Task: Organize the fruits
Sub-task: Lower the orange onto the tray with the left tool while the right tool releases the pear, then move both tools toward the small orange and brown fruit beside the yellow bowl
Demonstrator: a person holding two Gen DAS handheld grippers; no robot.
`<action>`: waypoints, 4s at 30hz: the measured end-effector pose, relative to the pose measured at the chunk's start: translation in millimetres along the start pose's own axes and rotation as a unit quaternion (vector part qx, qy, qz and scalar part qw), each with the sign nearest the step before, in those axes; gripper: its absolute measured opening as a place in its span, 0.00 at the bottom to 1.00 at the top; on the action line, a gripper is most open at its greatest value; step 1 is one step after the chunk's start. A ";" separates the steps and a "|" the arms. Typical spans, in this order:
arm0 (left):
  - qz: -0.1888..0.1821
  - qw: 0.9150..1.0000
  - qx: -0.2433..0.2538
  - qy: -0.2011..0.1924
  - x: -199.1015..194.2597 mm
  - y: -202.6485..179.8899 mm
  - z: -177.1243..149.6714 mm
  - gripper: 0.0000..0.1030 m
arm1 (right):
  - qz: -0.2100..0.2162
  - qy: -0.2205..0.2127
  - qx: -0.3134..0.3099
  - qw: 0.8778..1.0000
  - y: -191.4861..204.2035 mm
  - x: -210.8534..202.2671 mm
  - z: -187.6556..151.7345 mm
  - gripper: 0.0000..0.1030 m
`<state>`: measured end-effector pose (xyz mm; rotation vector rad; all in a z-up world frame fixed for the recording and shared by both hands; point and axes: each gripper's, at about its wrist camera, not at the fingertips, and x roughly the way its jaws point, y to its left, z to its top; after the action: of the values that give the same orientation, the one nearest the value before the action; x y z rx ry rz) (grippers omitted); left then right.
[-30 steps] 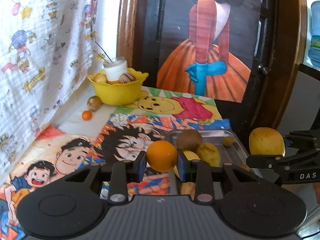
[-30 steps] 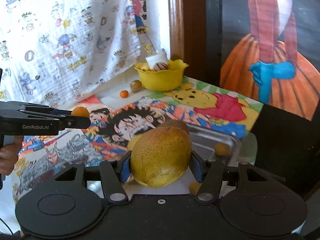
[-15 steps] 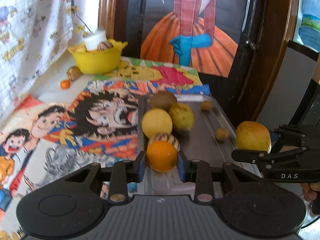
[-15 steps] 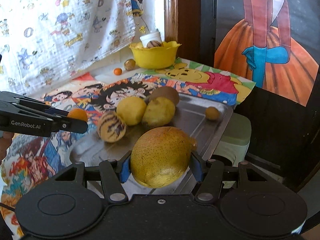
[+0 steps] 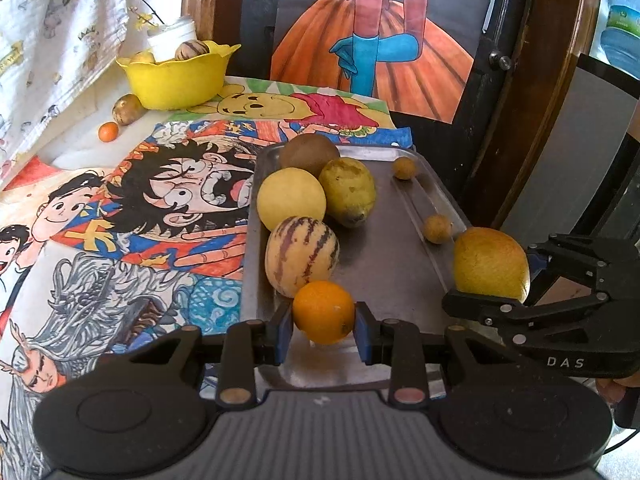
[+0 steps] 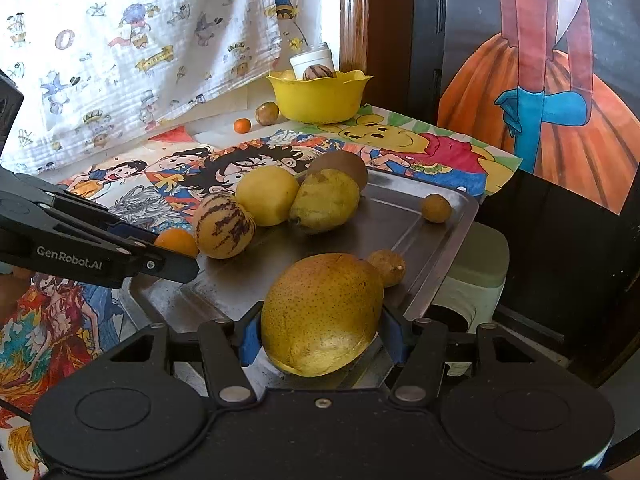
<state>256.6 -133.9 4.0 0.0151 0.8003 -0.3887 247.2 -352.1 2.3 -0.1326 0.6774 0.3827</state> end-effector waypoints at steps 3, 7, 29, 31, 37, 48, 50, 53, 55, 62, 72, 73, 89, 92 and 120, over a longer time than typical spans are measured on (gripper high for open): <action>0.000 1.000 -0.002 0.004 4.0 -0.1 -0.4 0.34 | -0.003 -0.002 -0.007 1.000 2.1 3.8 -1.1 0.58; 0.000 1.000 -0.005 0.008 7.8 0.5 -1.1 0.34 | -0.004 -0.005 -0.011 1.000 4.2 7.1 -3.5 0.58; -0.001 1.000 -0.022 0.016 12.8 5.6 -4.6 0.37 | -0.007 -0.011 -0.011 1.000 7.3 9.6 -6.9 0.59; 0.000 1.000 -0.025 0.016 12.1 6.6 -4.9 0.37 | -0.005 -0.013 -0.007 1.000 6.3 8.4 -7.0 0.59; 0.000 0.999 -0.035 0.015 8.0 8.4 -5.0 0.42 | -0.008 -0.016 -0.006 1.000 8.0 1.2 -8.1 0.61; 0.006 0.999 -0.045 -0.009 -18.4 6.1 -6.6 0.60 | -0.022 -0.040 0.001 0.999 11.9 -31.3 -12.3 0.73; 0.009 0.999 -0.047 -0.016 -25.2 5.7 -7.5 0.67 | -0.023 -0.046 0.002 0.999 14.7 -39.1 -12.5 0.76; 0.019 0.998 -0.056 -0.028 -38.1 6.5 -10.4 0.84 | -0.025 -0.055 0.004 0.998 19.4 -51.6 -13.1 0.82; 0.023 0.997 -0.066 -0.037 -47.8 9.3 -13.0 0.90 | -0.024 -0.060 0.006 0.998 22.8 -59.6 -13.3 0.85; 0.055 0.991 -0.106 -0.063 -87.1 25.7 -30.6 0.99 | -0.020 -0.076 0.016 0.997 41.6 -86.0 -15.7 0.96; 0.123 0.978 -0.146 -0.083 -140.1 57.6 -65.4 0.99 | -0.023 -0.079 0.066 0.994 69.6 -115.1 -23.1 0.99; 0.130 0.977 -0.148 -0.083 -143.4 60.8 -68.0 0.99 | -0.025 -0.076 0.076 0.994 72.0 -116.0 -23.5 0.99; 0.183 0.963 -0.174 -0.098 -114.6 148.8 -51.0 0.99 | -0.030 -0.060 0.146 0.987 91.6 -55.6 48.1 0.99; 0.181 0.963 -0.174 -0.095 -98.6 163.6 -28.9 0.99 | -0.019 -0.061 0.159 0.985 86.5 -39.0 80.6 0.99; 0.195 0.980 0.031 0.014 -45.5 184.6 131.0 0.99 | 0.031 0.051 0.220 0.974 12.8 87.2 294.7 0.99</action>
<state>382.8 32.1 103.2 0.2337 0.7923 -0.0419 476.8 -242.7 175.2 0.2924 0.8546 0.2796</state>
